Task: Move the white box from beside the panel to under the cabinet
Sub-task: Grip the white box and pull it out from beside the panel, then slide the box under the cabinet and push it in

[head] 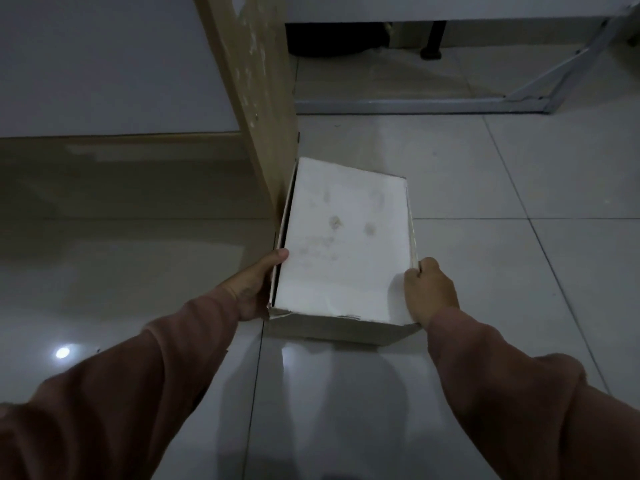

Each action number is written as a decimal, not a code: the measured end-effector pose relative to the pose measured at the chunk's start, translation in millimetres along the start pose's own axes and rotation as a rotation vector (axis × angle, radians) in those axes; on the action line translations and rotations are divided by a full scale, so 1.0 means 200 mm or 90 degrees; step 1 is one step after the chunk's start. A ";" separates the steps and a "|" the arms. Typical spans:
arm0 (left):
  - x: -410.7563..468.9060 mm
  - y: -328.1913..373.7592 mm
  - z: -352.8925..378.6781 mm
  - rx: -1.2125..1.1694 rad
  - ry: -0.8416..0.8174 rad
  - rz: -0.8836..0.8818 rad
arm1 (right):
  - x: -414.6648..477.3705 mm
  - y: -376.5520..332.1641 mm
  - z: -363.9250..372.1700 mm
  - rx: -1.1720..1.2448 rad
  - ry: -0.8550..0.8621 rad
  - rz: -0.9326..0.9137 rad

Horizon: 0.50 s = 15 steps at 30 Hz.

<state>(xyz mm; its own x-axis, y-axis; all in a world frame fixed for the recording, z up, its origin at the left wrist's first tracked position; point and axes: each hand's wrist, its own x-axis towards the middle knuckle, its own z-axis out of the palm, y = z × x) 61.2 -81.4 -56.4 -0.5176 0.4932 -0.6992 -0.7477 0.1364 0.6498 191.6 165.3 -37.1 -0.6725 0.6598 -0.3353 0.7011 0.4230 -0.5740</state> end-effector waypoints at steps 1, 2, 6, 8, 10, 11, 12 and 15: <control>-0.02 0.01 -0.01 0.008 0.002 0.003 | -0.01 -0.02 -0.02 -0.005 -0.003 -0.007; -0.03 0.02 -0.01 0.009 -0.003 0.004 | -0.01 -0.04 -0.04 -0.015 -0.007 -0.015; -0.11 0.09 -0.03 0.022 -0.045 -0.008 | -0.06 -0.13 -0.13 -0.108 0.009 -0.051; -0.15 0.12 -0.05 0.025 -0.057 -0.002 | -0.11 -0.18 -0.16 -0.125 0.024 -0.063; -0.20 0.15 -0.08 0.018 -0.066 0.000 | -0.18 -0.22 -0.18 -0.126 0.023 -0.072; -0.23 0.16 -0.09 0.021 -0.070 0.003 | -0.23 -0.24 -0.19 -0.126 0.021 -0.078; -0.26 0.17 -0.10 0.024 -0.079 0.005 | -0.27 -0.25 -0.20 -0.126 0.018 -0.081; -0.36 0.21 -0.14 0.046 -0.141 0.013 | -0.42 -0.29 -0.22 -0.109 0.026 -0.085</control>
<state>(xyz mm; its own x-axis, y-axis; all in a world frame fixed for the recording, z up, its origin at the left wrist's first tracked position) 55.7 -135.5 11.8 -0.4226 0.6722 -0.6078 -0.7024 0.1809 0.6884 217.6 112.4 57.7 -0.7547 0.6136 -0.2322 0.6385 0.6055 -0.4750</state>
